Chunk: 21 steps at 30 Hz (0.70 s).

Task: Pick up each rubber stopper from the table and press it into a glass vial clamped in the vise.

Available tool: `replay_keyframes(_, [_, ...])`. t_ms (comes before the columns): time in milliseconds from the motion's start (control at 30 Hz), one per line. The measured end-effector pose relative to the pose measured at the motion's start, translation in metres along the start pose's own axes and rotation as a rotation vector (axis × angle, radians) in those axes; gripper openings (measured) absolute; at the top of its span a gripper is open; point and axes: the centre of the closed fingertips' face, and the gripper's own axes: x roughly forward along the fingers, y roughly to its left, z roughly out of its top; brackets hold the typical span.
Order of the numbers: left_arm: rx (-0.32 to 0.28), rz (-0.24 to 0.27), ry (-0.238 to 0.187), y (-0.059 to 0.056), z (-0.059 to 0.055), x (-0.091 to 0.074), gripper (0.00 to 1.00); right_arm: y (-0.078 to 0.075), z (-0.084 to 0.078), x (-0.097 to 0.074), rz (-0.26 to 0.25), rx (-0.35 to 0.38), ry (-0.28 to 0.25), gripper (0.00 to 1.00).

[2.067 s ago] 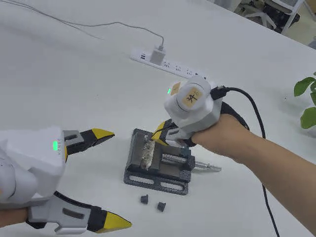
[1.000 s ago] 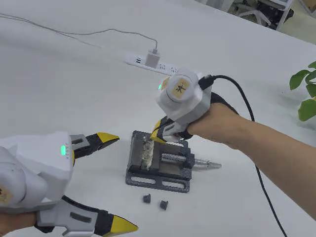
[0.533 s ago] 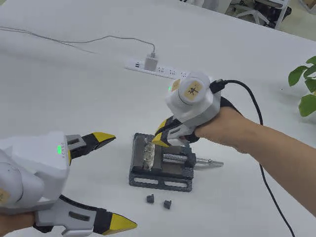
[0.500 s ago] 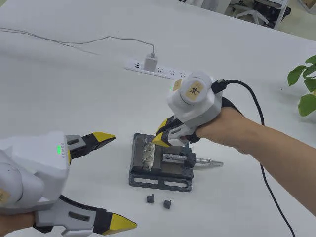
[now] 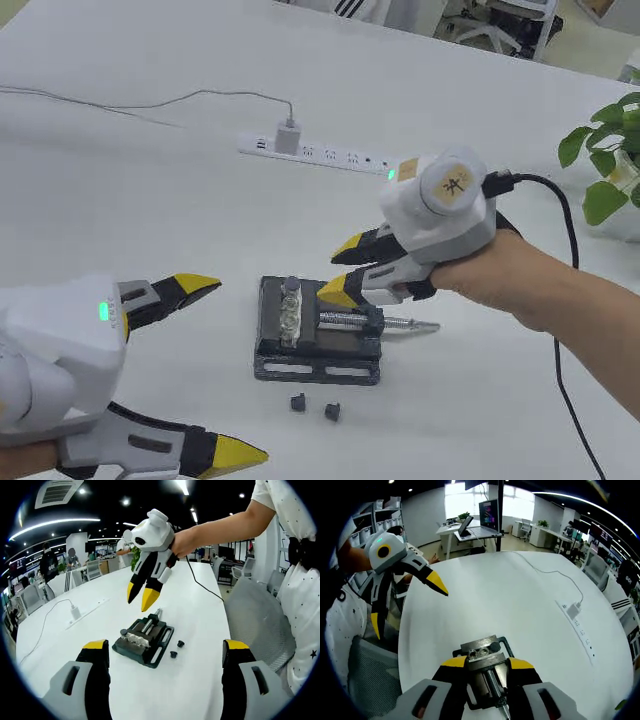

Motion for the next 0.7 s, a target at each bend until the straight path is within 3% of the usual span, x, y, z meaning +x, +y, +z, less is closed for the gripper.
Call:
replay_keyframes(367, [0.035, 0.0, 0.034, -0.002, -0.003, -0.003, 0.89, 0.011, -0.014, -0.038, -0.041, 0.065, -0.111, 0.41])
replay_keyframes(700, [0.065, -0.029, 0.094, -0.003, -0.014, 0.006, 0.82, 0.021, -0.045, -0.059, -0.061, 0.099, -0.173, 0.53])
